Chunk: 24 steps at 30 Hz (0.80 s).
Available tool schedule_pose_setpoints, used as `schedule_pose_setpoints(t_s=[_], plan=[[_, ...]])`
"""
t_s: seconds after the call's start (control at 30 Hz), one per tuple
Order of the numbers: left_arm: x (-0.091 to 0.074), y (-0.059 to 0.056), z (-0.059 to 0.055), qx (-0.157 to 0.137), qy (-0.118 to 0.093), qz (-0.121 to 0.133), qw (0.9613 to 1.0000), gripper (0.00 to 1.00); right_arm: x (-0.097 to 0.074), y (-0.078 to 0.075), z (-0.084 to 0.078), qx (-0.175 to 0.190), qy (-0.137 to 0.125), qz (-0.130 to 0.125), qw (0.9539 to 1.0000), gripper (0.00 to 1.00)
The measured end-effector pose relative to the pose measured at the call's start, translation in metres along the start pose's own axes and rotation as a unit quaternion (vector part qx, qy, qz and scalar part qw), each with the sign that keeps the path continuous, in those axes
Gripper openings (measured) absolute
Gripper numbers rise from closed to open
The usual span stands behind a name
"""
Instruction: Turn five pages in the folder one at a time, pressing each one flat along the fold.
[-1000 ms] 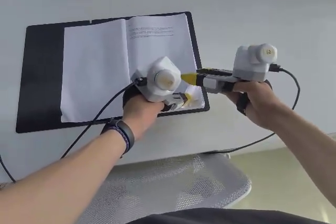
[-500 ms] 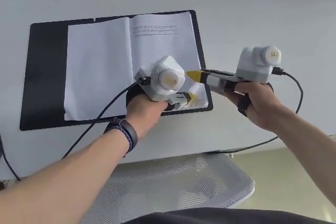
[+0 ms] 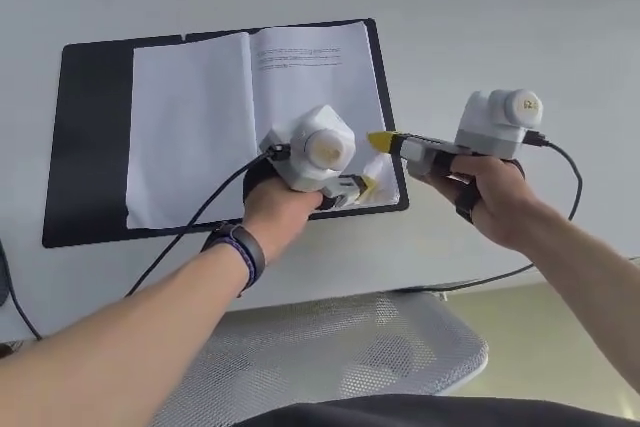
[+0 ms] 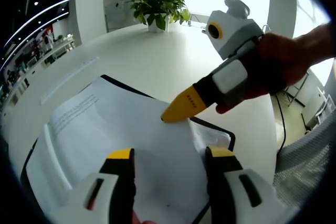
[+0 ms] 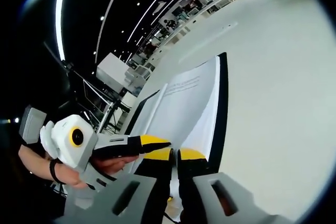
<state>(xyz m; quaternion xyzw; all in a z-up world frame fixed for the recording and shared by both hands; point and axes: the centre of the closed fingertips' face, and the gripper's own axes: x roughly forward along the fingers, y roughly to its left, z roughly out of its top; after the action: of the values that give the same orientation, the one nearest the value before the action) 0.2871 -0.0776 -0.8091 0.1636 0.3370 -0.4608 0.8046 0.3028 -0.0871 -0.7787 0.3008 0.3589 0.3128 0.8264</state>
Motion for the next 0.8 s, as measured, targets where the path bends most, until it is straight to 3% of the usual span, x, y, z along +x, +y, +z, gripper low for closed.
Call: schedule_pose_setpoints(t_s=[0.2,0.47,0.8], plan=[[-0.001,-0.002,0.0,0.003,0.005,-0.009,0.9999,0.56,-0.001,0.002,0.001,0.005,0.0,-0.003,1.0,0.01],[-0.014,0.002,0.007,-0.021,-0.006,-0.01,0.9997,0.61,-0.002,0.003,0.003,0.004,-0.002,-0.007,1.0,0.0],[-0.041,0.023,0.015,-0.027,-0.024,0.004,0.9993,0.64,-0.007,0.007,0.004,0.018,-0.016,-0.01,0.9997,0.0]])
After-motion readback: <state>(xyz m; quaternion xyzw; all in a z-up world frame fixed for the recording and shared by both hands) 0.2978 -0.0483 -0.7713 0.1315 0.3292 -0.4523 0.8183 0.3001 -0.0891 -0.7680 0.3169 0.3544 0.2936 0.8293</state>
